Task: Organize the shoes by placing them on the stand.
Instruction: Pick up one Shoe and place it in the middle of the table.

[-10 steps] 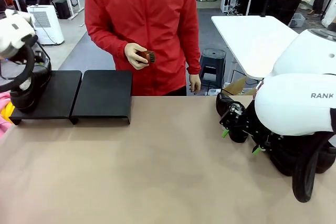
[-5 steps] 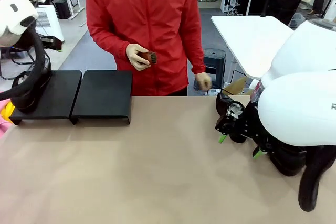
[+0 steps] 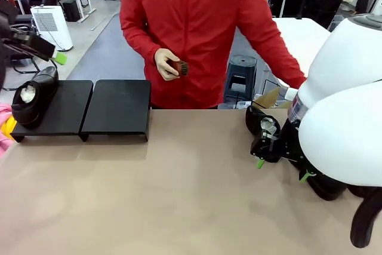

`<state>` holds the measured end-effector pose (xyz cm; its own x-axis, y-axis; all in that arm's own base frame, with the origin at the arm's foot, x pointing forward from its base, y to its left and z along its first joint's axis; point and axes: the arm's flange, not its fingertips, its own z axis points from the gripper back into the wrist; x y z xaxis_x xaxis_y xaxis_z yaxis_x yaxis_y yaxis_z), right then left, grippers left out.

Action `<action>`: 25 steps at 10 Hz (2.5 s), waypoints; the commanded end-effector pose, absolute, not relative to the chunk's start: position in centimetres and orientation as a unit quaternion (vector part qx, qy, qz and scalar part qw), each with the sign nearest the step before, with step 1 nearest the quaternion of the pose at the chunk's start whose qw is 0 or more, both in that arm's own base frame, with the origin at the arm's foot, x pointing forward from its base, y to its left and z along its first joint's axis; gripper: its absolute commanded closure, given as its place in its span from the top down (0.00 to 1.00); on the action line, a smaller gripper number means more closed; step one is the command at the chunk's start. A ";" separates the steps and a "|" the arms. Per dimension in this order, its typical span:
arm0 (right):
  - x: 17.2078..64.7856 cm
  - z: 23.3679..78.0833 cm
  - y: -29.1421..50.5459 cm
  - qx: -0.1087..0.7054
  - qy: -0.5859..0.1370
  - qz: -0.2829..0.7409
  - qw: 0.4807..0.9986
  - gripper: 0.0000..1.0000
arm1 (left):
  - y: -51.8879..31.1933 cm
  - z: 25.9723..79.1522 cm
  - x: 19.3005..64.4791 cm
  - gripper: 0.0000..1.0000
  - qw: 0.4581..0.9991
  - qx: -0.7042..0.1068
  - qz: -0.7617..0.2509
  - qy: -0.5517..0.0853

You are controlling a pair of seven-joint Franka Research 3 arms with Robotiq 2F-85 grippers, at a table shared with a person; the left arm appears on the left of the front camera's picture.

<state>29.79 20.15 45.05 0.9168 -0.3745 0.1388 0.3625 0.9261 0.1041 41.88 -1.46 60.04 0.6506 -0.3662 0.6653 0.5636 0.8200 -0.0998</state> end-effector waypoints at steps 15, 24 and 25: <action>36.4 44.9 19.4 -0.078 -0.164 -0.081 0.980 1.00 | -8.2 60.3 32.9 0.64 0.951 -0.189 -0.169 -0.176; 53.4 39.7 20.8 -0.045 -0.121 -0.002 0.992 1.00 | -8.2 60.3 32.9 0.64 0.951 -0.189 -0.169 -0.176; 54.1 39.2 20.8 -0.039 -0.115 -0.002 0.993 1.00 | -8.2 60.3 32.9 0.64 0.951 -0.189 -0.169 -0.176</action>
